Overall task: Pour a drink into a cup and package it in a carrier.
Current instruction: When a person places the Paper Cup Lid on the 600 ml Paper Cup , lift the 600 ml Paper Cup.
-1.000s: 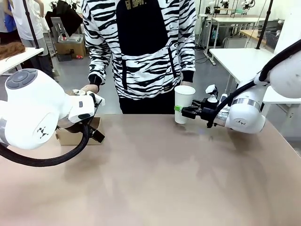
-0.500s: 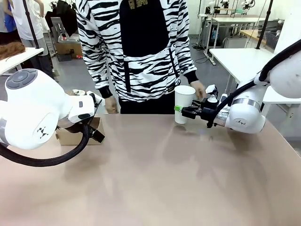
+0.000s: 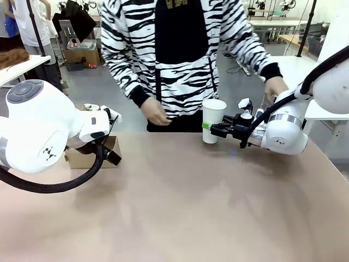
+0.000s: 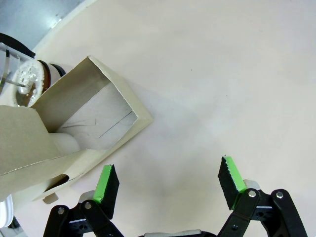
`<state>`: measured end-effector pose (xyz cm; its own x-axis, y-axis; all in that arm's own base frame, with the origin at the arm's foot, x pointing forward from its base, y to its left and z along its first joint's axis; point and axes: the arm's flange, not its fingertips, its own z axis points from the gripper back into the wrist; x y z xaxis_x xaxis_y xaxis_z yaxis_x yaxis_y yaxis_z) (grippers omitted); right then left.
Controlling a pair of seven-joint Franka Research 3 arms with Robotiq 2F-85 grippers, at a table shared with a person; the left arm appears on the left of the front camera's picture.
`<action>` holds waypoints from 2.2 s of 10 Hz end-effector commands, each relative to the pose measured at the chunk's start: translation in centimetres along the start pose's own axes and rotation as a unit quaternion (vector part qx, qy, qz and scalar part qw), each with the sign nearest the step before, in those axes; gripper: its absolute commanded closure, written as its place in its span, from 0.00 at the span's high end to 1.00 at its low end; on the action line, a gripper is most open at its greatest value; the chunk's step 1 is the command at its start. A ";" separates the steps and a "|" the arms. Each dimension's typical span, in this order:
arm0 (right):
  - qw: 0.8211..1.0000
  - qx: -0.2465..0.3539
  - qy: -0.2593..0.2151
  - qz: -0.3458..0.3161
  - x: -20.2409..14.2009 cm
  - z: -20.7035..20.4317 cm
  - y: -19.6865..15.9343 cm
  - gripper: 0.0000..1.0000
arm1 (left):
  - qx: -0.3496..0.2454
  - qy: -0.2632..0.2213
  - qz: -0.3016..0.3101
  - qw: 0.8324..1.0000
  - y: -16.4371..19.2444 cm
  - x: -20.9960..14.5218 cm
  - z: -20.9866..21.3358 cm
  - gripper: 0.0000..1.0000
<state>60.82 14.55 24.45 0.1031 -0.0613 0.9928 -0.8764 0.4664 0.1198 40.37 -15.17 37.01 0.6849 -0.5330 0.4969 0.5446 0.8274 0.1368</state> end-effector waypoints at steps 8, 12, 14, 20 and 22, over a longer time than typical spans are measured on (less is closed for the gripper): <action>1.000 -0.001 0.000 -0.001 0.3 -0.2 0.1 0.80 | -0.001 -0.001 0.000 1.000 0.0 0.0 0.0 1.00; 1.000 -0.001 0.000 -0.001 0.3 -0.2 0.1 0.80 | -0.001 -0.001 0.000 1.000 0.0 0.0 0.0 1.00; 1.000 -0.001 0.000 -0.001 0.3 -0.2 0.1 0.80 | -0.001 -0.001 0.000 1.000 0.0 0.0 0.0 1.00; 1.000 -0.001 0.000 -0.001 0.3 -0.2 0.1 0.80 | -0.001 -0.001 0.000 1.000 0.0 0.0 0.0 1.00; 1.000 -0.001 0.000 -0.001 0.3 -0.2 0.1 0.80 | -0.001 -0.001 0.000 1.000 0.0 0.0 0.0 1.00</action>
<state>60.75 14.47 24.32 0.1055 -0.0598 0.9926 -0.8760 0.4667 0.1213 40.37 -15.17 37.01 0.6849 -0.5330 0.4969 0.5446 0.8274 0.1368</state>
